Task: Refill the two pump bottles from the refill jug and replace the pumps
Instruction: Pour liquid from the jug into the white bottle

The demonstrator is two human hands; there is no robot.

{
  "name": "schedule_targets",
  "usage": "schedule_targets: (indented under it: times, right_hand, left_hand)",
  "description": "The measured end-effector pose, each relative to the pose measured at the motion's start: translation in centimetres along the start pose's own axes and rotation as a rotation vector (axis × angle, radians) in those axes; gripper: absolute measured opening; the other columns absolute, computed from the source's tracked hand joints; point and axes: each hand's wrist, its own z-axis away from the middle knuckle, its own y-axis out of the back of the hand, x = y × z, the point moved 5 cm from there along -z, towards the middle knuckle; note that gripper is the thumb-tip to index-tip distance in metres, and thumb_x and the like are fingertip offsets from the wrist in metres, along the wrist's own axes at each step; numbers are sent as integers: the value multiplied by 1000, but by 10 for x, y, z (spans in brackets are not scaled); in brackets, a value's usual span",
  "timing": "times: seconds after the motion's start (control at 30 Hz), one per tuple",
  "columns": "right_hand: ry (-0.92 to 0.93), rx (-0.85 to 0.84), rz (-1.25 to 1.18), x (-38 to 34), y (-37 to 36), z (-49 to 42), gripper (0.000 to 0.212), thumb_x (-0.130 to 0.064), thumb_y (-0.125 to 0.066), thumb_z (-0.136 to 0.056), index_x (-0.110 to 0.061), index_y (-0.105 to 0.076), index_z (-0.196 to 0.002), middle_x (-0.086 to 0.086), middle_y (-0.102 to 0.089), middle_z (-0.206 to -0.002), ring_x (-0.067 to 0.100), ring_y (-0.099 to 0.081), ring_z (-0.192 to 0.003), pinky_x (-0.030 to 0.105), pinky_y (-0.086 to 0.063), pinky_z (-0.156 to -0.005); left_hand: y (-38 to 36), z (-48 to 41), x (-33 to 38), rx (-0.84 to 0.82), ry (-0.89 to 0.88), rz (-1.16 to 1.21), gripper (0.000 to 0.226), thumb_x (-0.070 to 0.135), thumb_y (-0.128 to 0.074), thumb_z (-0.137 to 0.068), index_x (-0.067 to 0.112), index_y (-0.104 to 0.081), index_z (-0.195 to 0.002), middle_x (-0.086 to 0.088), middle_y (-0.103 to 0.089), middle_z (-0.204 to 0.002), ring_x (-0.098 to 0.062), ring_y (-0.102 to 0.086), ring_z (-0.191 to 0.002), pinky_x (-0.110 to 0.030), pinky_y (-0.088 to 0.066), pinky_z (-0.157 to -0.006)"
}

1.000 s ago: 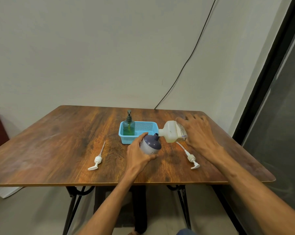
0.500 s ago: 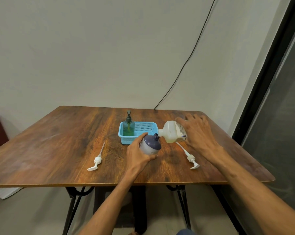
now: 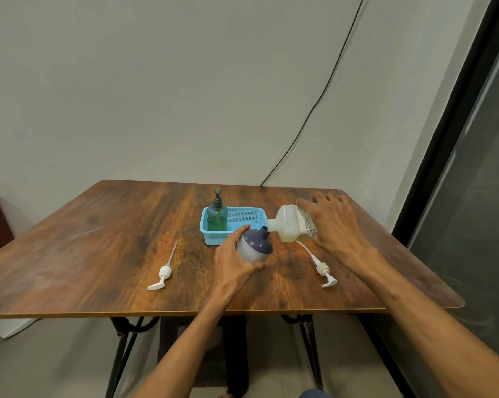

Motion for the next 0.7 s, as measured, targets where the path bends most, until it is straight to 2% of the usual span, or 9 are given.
schedule_targets:
  times: [0.23,0.5,0.7]
  right_hand:
    - [-6,11,-1,0,1,0,74,-50,-80,-74,-34,-47,-137,5,-57,-126,27,-55,-113,46,-41,-99]
    - [4,-7,-6,-1,4,2,74,-55,-76,-76,-33,-45,-140,5,-54,-131,27,-52,-117,47,-38,-103]
    - [4,-8,-4,-1,5,1,74,-51,-79,-75,-33,-46,-139,5,-55,-129,27,-53,-116,47,-39,-102]
  left_hand:
    - [-1,1,1,-5,1,7,93,24,-95,-55,15,-52,-137,-1,-60,-132,-11,-57,-112,-29,-48,-98]
    - [-1,0,-1,-8,-4,10,94,26,-96,-54,13,-53,-137,-2,-61,-131,-14,-59,-114,-32,-51,-100]
    - [1,-1,2,-12,-6,11,94,24,-96,-54,13,-53,-137,-2,-60,-132,-13,-57,-114,-27,-48,-98]
